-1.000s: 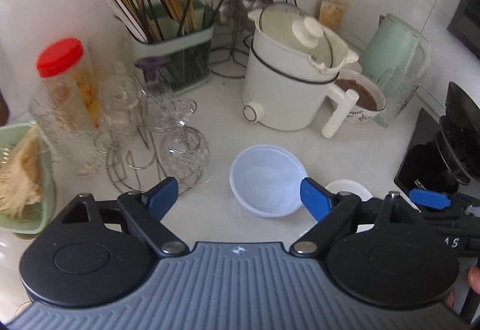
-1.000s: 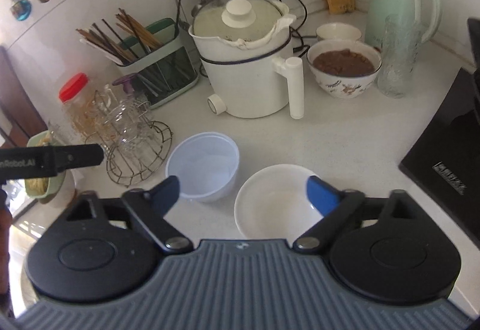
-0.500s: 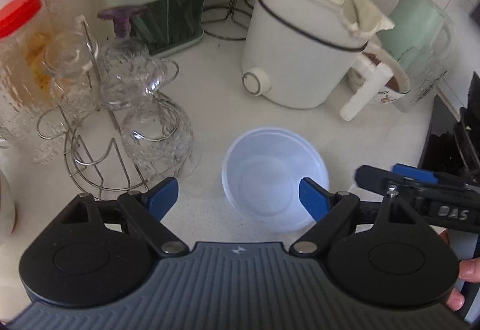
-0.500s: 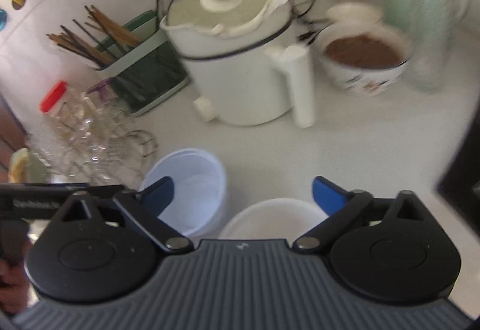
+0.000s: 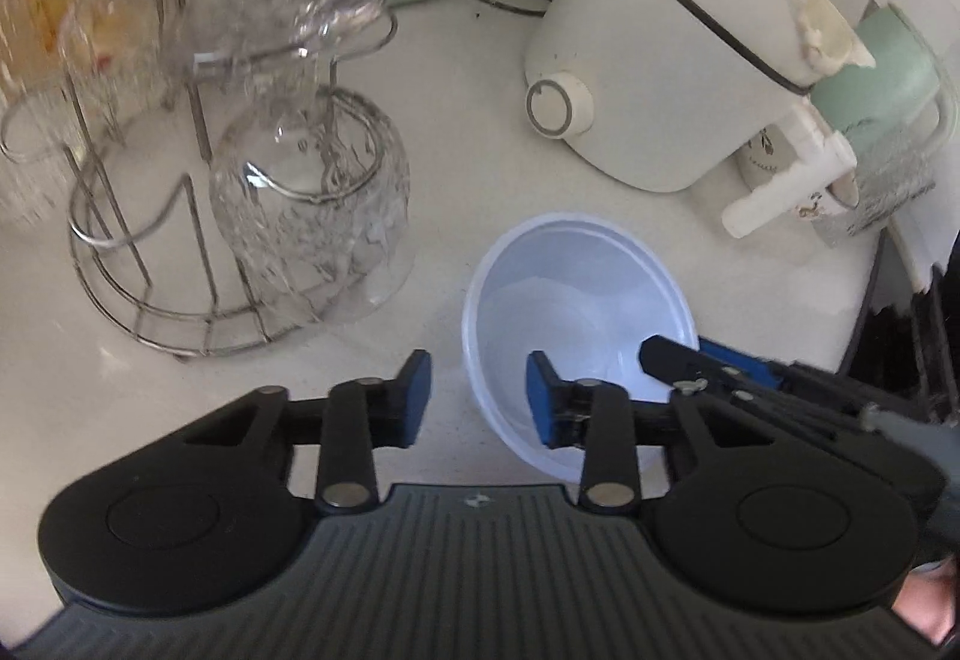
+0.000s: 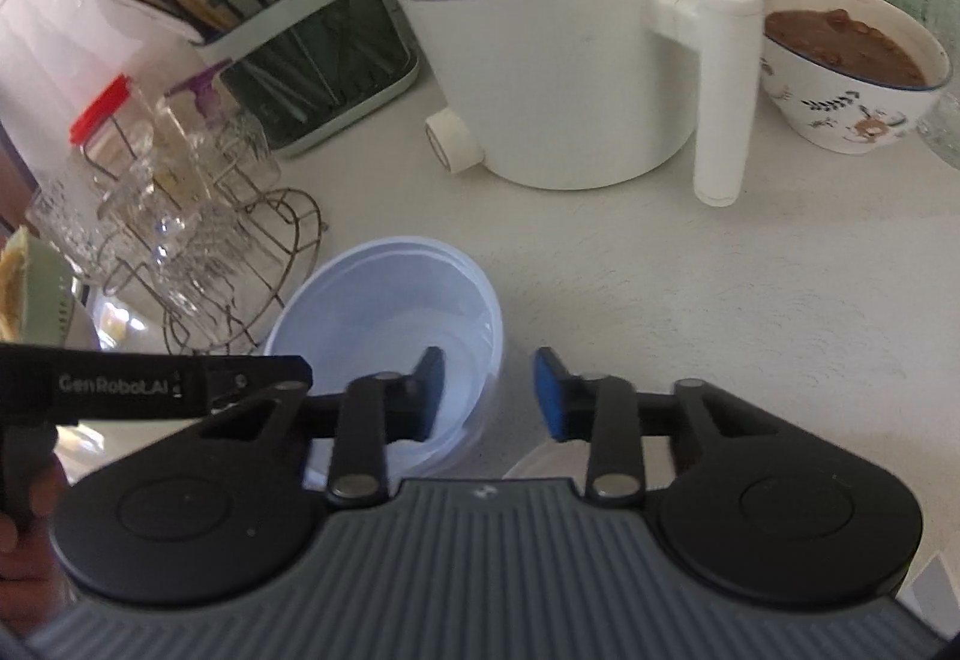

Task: Organize plates and bowls
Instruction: 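Lower the held bowl into the other translucent bowl with both grippers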

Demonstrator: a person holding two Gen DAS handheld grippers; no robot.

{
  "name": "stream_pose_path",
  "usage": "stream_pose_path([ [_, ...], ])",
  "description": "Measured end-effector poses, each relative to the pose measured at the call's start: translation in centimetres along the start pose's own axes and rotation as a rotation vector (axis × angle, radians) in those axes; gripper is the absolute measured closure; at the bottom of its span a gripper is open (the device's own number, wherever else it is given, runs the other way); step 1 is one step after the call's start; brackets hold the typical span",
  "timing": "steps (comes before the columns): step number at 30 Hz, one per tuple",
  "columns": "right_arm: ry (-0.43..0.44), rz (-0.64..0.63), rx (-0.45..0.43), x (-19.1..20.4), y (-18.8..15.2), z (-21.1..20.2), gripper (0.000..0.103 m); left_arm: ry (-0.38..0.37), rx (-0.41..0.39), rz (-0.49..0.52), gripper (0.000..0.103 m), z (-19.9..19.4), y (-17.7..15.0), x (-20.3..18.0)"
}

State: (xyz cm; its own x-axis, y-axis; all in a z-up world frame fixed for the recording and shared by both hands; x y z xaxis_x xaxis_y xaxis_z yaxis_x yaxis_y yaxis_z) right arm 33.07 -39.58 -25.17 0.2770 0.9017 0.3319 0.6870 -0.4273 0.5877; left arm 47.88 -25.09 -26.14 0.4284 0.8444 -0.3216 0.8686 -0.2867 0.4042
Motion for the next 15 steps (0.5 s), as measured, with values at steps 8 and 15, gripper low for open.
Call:
stream_pose_path([
  [8,0.072,0.067,0.031,0.2,0.2,0.4,0.08,-0.015,0.025,0.021,0.069,-0.5,0.4,-0.2],
  [15,0.077,0.091,0.027,0.9,0.3,-1.0,0.08,-0.051,-0.002,-0.008,0.069,-2.6,1.3,-0.6],
])
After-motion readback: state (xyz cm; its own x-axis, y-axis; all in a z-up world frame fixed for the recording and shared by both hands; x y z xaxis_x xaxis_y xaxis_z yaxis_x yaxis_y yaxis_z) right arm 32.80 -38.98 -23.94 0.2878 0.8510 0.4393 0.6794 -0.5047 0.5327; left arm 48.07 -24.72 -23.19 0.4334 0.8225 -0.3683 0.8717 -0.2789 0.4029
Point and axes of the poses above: each gripper's, at about its wrist camera, not at the fingertips, and z roughly the way its jaws point, x to its left, y to its top, the point moved 5 cm from there along z, roughly the way its jaws point, and after that the axes turned 4 degrees about z, right-handed, at the moved point
